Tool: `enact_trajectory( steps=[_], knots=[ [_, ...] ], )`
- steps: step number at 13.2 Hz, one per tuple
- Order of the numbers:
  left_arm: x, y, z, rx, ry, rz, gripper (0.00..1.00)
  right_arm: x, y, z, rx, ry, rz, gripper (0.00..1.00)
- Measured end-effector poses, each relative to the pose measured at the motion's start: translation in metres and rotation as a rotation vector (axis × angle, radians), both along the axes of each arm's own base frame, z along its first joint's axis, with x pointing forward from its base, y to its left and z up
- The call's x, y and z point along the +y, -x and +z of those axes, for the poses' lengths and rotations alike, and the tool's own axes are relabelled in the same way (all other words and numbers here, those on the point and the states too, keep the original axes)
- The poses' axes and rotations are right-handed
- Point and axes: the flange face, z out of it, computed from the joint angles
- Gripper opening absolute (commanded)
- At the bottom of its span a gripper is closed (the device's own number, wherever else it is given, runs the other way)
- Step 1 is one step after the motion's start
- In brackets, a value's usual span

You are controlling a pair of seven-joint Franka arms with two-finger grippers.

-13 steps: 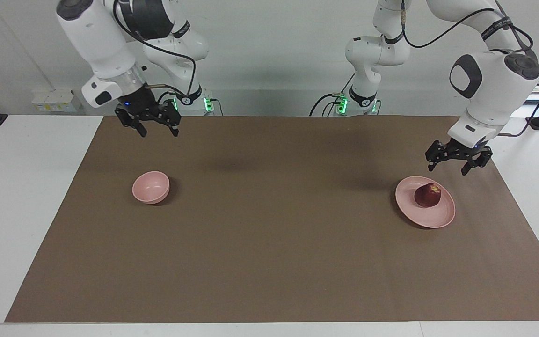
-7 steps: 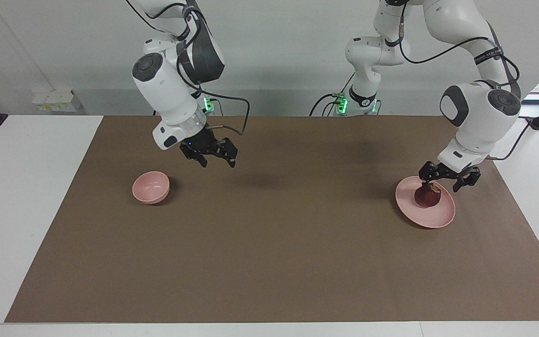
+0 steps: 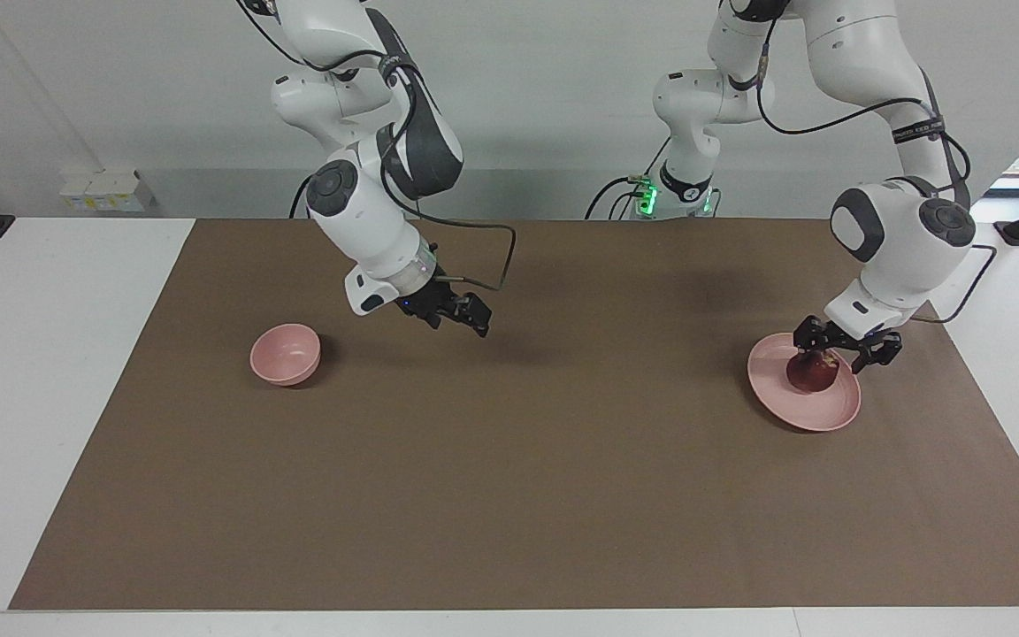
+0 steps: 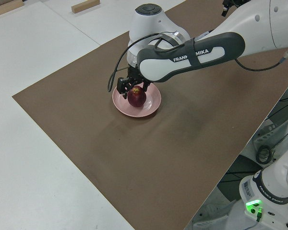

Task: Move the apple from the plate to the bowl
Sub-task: 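Reach the left gripper down to the red apple and grasp it, then lift the apple with the left gripper while the right gripper approaches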

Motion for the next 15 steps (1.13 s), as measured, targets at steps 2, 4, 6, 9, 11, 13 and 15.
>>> enact_trajectory(
  steps=[2,4,6,9,11,13,15],
  knots=[
    [-0.004,-0.001,-0.002,-0.014,0.013,0.005,0.22,-0.001,0.002,-0.009,0.018,0.002,-0.004,1.00],
    [-0.005,-0.002,-0.001,-0.021,0.024,0.011,0.00,-0.002,0.004,-0.013,0.027,0.004,-0.005,1.00],
    [-0.008,-0.002,0.000,-0.025,0.029,0.010,0.00,-0.002,0.005,-0.015,0.031,0.005,-0.005,1.00],
    [-0.012,-0.005,0.013,-0.049,0.032,0.002,0.00,0.002,0.006,-0.013,0.070,-0.076,-0.081,1.00],
    [-0.023,-0.008,0.034,-0.089,0.039,-0.016,0.00,0.006,0.004,-0.009,0.107,-0.161,-0.170,1.00],
    [-0.045,-0.017,0.062,-0.146,0.119,0.003,0.00,0.009,0.000,-0.003,0.149,-0.259,-0.276,1.00],
    [-0.069,-0.019,0.078,-0.171,0.254,0.057,0.00,0.009,-0.005,0.003,0.210,-0.353,-0.446,1.00]
  ],
)
